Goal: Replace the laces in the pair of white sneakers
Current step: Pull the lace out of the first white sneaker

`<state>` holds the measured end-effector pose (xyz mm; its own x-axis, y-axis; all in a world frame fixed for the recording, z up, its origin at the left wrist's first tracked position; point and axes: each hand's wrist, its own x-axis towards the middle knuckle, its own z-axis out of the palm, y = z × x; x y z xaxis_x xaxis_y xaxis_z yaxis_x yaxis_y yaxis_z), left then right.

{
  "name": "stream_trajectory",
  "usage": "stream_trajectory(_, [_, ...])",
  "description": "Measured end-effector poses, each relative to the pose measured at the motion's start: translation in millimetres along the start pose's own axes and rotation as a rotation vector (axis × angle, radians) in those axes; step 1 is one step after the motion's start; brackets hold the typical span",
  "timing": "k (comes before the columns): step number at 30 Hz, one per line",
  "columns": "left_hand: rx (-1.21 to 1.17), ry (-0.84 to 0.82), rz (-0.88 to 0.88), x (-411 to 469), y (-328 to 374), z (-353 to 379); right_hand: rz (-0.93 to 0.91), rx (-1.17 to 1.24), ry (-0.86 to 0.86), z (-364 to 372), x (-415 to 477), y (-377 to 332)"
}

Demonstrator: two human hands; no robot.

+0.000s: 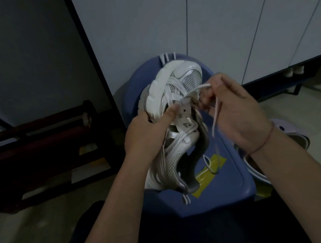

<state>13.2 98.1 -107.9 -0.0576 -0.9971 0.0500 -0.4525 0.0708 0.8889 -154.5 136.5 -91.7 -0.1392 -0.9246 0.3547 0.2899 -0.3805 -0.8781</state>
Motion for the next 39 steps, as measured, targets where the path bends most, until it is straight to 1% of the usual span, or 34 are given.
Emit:
stream_trajectory(1, [-0.045, -0.009, -0.013, -0.3, -0.2, -0.2, 0.011, -0.048, 0.047, -4.2, 0.7, -0.8])
stream_trajectory(3, [-0.132, -0.024, -0.041, 0.2, -0.2, -0.7, 0.042, -0.302, 0.17, -15.8, 2.1, 7.9])
stream_trajectory(5, [-0.185, -0.035, -0.053, 0.9, 1.5, -2.1, 0.129, -0.495, 0.285, -24.7, 3.9, 18.8])
stream_trajectory(6, [-0.199, -0.041, -0.056, 0.8, 2.5, -3.1, 0.169, -0.578, 0.304, -27.8, 4.9, 22.2])
stream_trajectory(8, [-0.208, -0.04, -0.065, 1.6, 3.0, -4.2, 0.216, -0.695, 0.256, -29.3, 6.2, 25.5])
stream_trajectory(9, [-0.199, -0.032, -0.069, 2.1, 2.2, -4.1, 0.192, -0.708, 0.227, -27.5, 6.3, 24.4])
stream_trajectory(12, [-0.128, -0.008, -0.052, 1.9, 1.1, -2.0, -0.023, -0.708, 0.152, -14.7, 4.8, 16.9])
stream_trajectory(14, [-0.066, 0.003, -0.022, 1.0, 1.5, -0.5, -0.119, -0.695, 0.115, -7.9, 3.5, 13.3])
stream_trajectory(18, [0.122, 0.015, 0.035, -3.7, 5.4, 0.7, -0.261, -0.864, 0.099, -8.3, 5.7, 15.4])
stream_trajectory(21, [0.19, 0.025, 0.052, -7.0, 7.5, 2.8, -0.28, -0.967, 0.126, -9.5, 7.1, 18.4])
stream_trajectory(24, [0.233, 0.039, 0.067, -7.8, 9.0, 3.7, -0.255, -1.026, 0.136, -10.4, 6.9, 18.2])
stream_trajectory(29, [0.238, 0.032, 0.08, -9.1, 8.9, 4.0, -0.226, -0.945, 0.104, -11.8, 7.7, 19.1])
stream_trajectory(31, [0.235, 0.025, 0.078, -9.1, 7.6, 4.5, -0.233, -0.957, 0.087, -12.7, 8.5, 20.4])
stream_trajectory(36, [0.188, -0.009, 0.053, -4.2, 2.0, 5.9, -0.327, -1.063, 0.069, -16.5, 9.1, 17.9])
stream_trajectory(39, [0.142, -0.042, 0.041, -3.8, 1.0, 7.5, -0.385, -1.071, 0.08, -20.2, 8.6, 17.8])
